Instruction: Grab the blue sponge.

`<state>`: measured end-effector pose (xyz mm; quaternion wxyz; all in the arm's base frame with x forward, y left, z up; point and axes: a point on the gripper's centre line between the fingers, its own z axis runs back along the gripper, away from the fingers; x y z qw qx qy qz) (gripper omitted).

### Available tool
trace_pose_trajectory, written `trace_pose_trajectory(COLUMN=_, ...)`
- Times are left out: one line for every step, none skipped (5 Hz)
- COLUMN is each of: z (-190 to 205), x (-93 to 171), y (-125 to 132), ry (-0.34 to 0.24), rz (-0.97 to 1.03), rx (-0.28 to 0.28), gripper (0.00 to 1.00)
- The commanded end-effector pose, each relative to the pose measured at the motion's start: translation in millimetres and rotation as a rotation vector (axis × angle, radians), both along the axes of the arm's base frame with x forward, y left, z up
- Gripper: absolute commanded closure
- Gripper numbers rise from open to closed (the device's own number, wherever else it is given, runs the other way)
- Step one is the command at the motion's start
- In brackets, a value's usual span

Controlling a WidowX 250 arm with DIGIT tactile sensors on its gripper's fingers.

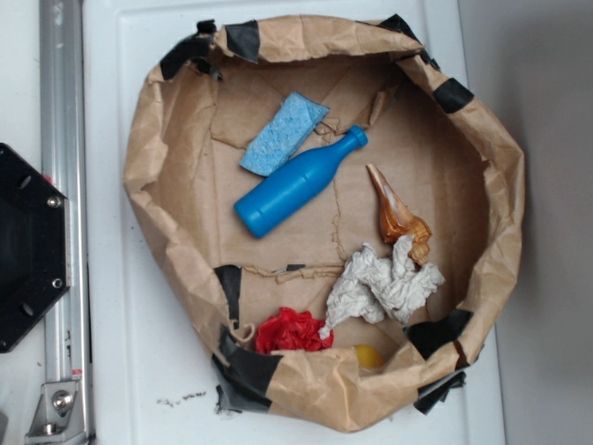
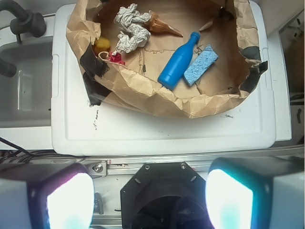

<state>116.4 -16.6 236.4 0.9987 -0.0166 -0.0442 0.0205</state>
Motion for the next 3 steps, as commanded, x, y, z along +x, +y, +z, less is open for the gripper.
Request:
trace_pose_trajectory(z=0.0, x=0.0, y=0.0, ry=0.0, rz=0.0, rx=0.0, gripper=0.0)
trace_pose_trajectory(z=-22.8, x=50.0, y=24.3, ry=0.013, rz=0.25, rx=0.072, gripper=0.0)
trace_pose_trajectory(z=-37.5, x=94.0, y=42.6, ry=-0.019, rz=0.476, rx=0.093, gripper=0.0)
